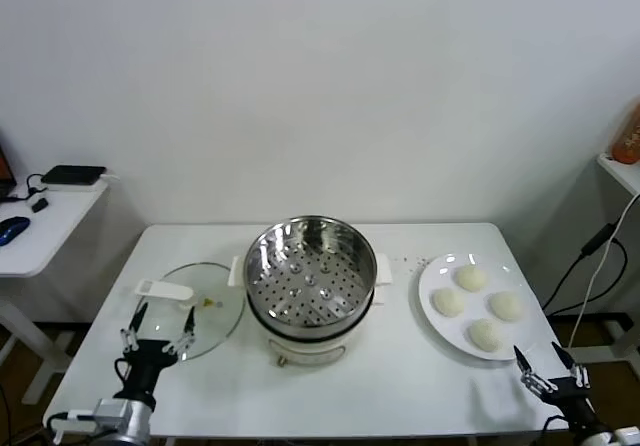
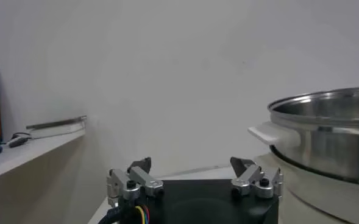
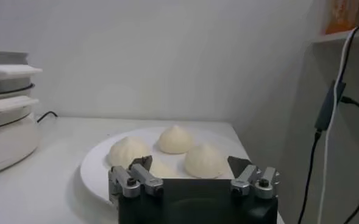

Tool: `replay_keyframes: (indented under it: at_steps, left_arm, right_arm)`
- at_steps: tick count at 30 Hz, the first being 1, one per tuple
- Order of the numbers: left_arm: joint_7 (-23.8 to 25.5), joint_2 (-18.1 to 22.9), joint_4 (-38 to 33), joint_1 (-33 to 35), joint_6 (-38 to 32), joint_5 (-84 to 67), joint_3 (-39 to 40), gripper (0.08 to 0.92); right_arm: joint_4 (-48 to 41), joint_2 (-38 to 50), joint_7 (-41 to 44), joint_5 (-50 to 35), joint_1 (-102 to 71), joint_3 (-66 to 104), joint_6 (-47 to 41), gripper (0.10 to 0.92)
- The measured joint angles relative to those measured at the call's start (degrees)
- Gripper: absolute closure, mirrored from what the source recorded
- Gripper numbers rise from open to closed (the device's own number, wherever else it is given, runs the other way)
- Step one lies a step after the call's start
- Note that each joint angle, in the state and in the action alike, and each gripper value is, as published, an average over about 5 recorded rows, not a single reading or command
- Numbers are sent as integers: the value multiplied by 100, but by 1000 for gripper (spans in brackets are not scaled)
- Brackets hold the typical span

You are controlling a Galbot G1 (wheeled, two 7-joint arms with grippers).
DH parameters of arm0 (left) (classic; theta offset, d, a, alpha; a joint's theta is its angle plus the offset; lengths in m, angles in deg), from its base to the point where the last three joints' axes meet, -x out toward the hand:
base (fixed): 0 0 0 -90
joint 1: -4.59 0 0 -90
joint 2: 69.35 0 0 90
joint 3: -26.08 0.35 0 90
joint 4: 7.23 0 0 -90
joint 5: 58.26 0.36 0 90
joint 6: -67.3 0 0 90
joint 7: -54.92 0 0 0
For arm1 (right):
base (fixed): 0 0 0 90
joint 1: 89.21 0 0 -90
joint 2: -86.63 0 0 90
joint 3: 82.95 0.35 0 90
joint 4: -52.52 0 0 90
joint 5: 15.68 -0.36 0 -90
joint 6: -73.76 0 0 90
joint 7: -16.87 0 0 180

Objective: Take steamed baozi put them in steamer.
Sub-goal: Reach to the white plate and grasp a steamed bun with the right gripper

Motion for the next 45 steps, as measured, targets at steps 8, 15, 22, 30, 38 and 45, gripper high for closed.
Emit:
replay_keyframes:
  at_steps: [8, 15, 22, 30, 38, 45]
  left_arm:
    - [-3, -20, -45, 59, -69, 76, 38, 177]
    - [-34, 81, -62, 31, -143, 141, 103, 177]
    - [-54, 151, -127, 2, -167, 187, 184, 177]
    - [-89, 302, -143, -36, -192, 287, 283, 177]
    - [-136, 387, -68, -40, -211, 364, 363, 177]
    - [-141, 380, -20, -36, -214, 331, 332, 177]
  right_arm:
    - [281, 347, 0, 466, 456, -17, -493, 203]
    - [391, 1070, 220, 891, 1372, -439, -1342, 203]
    - [228, 1939, 958, 1289, 2571, -1266, -2073, 203]
    - [-319, 2592, 2083, 1737, 4531, -2956, -2465, 203]
    - [-1203, 2773, 3360, 2258, 6956, -5387, -2379, 203]
    - [-2237, 2506, 4124, 2745, 8773, -7327, -1864, 203]
